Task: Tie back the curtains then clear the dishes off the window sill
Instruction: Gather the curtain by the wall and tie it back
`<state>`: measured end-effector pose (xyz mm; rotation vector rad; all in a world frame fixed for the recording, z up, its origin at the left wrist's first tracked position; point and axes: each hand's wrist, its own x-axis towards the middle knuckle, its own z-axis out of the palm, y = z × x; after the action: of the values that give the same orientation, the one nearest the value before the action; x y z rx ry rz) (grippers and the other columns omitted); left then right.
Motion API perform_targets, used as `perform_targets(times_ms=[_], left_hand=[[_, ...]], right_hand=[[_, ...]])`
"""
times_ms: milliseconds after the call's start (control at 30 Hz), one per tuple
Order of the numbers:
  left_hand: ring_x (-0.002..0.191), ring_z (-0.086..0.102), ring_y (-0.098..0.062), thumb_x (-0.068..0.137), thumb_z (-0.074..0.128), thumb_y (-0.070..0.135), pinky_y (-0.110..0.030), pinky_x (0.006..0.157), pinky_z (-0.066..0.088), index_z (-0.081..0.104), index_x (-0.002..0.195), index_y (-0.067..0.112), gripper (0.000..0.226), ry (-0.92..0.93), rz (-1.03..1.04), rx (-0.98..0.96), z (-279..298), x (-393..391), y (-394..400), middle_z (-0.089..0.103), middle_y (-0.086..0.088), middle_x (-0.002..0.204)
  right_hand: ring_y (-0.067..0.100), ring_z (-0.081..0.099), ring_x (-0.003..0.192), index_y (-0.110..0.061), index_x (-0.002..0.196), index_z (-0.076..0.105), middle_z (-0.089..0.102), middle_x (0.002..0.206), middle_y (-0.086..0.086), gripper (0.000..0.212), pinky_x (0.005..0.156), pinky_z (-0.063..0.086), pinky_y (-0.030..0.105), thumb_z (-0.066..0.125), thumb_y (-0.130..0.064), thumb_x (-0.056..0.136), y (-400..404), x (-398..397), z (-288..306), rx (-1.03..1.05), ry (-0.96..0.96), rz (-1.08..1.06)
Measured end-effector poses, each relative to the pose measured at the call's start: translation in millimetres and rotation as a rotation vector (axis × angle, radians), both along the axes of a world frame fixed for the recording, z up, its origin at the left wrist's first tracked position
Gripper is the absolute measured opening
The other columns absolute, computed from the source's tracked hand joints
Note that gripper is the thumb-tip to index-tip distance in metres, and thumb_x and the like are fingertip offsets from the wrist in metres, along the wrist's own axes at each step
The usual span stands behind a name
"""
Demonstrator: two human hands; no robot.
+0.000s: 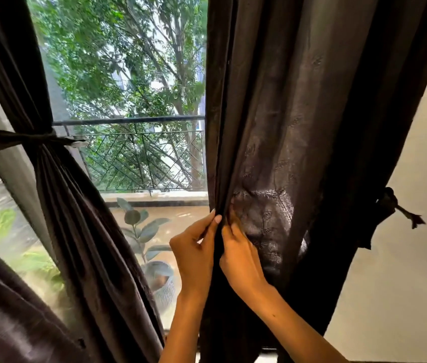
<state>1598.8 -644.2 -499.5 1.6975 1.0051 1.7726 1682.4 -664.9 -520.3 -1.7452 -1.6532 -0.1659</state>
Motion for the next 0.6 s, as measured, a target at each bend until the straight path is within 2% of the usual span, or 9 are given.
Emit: perform_targets(times_ms=[33, 100, 200, 233, 300, 367, 433, 533, 600], left_hand=[[0.072, 0.059, 0.018, 0.077, 0.074, 0.007, -0.002, 0.065, 0.042, 0.075, 0.094, 0.007, 0.017, 0.007, -0.008, 0.004, 0.3, 0.9, -0.9, 0.074, 0.000, 0.087], [0.067, 0.058, 0.019, 0.075, 0.076, 0.007, -0.001, 0.063, 0.041, 0.076, 0.091, 0.008, 0.016, 0.033, 0.007, 0.021, 1.6, 1.0, 0.2, 0.073, 0.003, 0.083], [0.065, 0.061, 0.011, 0.081, 0.073, 0.010, -0.008, 0.066, 0.046, 0.076, 0.085, 0.015, 0.007, 0.020, 0.022, -0.005, 2.6, -2.3, 7.8, 0.074, 0.006, 0.076], [0.066, 0.062, 0.009, 0.082, 0.072, 0.011, -0.012, 0.067, 0.049, 0.075, 0.084, 0.020, 0.009, -0.022, -0.006, -0.040, 3.9, -4.4, 10.1, 0.073, 0.012, 0.074], [0.068, 0.063, 0.007, 0.081, 0.072, 0.011, -0.014, 0.068, 0.050, 0.075, 0.084, 0.022, 0.012, -0.060, -0.035, -0.087, 4.0, -10.8, 17.2, 0.070, 0.025, 0.072], [0.074, 0.066, 0.004, 0.080, 0.074, 0.016, -0.019, 0.072, 0.052, 0.077, 0.084, 0.027, 0.012, -0.055, -0.045, -0.111, 3.7, -17.8, 25.9, 0.070, 0.027, 0.074], [0.079, 0.070, -0.008, 0.077, 0.074, 0.029, -0.032, 0.077, 0.055, 0.074, 0.088, 0.032, 0.011, -0.072, -0.088, -0.148, 3.4, -22.4, 32.1, 0.073, 0.017, 0.079], [0.082, 0.071, -0.014, 0.072, 0.071, 0.041, -0.039, 0.080, 0.056, 0.072, 0.089, 0.036, 0.017, -0.075, -0.103, -0.155, 4.8, -21.2, 32.1, 0.075, 0.010, 0.082], [0.079, 0.070, -0.007, 0.077, 0.075, 0.028, -0.033, 0.078, 0.056, 0.074, 0.079, 0.039, 0.012, -0.048, -0.091, -0.141, 7.7, -16.9, 27.0, 0.073, 0.016, 0.078]], right_hand=[[0.028, 0.031, 0.139, -0.001, 0.145, 0.030, 0.021, 0.154, 0.019, 0.068, 0.110, 0.035, 0.034, 0.046, 0.008, 0.079, 0.1, 2.2, 1.4, -0.076, 0.005, 0.045], [0.034, 0.017, 0.144, 0.002, 0.143, 0.033, 0.019, 0.154, 0.023, 0.065, 0.117, 0.023, 0.044, 0.043, 0.001, 0.078, 2.6, 8.2, 1.7, -0.075, -0.026, 0.115], [0.030, -0.021, 0.143, -0.014, 0.149, 0.023, -0.018, 0.156, 0.012, 0.072, 0.114, -0.004, 0.052, 0.046, -0.030, 0.083, 1.2, 22.9, 2.3, -0.033, -0.089, 0.155], [0.029, -0.025, 0.142, -0.019, 0.151, 0.020, -0.021, 0.156, 0.011, 0.074, 0.113, -0.009, 0.051, 0.046, -0.042, 0.085, -0.3, 28.6, 4.6, 0.062, -0.067, 0.098], [0.030, -0.019, 0.144, -0.023, 0.152, 0.010, -0.017, 0.157, 0.012, 0.089, 0.112, -0.011, 0.049, 0.051, -0.060, 0.082, -3.5, 40.2, 12.1, 0.316, 0.113, -0.145], [0.023, -0.017, 0.145, -0.023, 0.151, -0.006, -0.018, 0.158, 0.007, 0.118, 0.112, -0.010, 0.048, 0.060, -0.073, 0.068, -2.5, 54.0, 23.0, 0.420, 0.458, -0.297], [0.014, -0.004, 0.147, -0.026, 0.150, -0.012, -0.009, 0.160, -0.003, 0.132, 0.117, -0.001, 0.044, 0.069, -0.074, 0.058, 6.0, 63.8, 29.6, 0.371, 0.752, -0.169], [0.003, 0.036, 0.136, -0.024, 0.152, 0.008, 0.035, 0.148, -0.017, 0.110, 0.114, 0.030, 0.033, 0.076, -0.048, 0.069, 17.9, 64.1, 26.7, 0.286, 0.840, 0.134], [-0.001, 0.058, 0.112, -0.019, 0.141, 0.041, 0.060, 0.121, -0.018, 0.065, 0.098, 0.046, 0.025, 0.069, -0.028, 0.084, 24.3, 57.2, 20.3, 0.274, 0.784, 0.190]])
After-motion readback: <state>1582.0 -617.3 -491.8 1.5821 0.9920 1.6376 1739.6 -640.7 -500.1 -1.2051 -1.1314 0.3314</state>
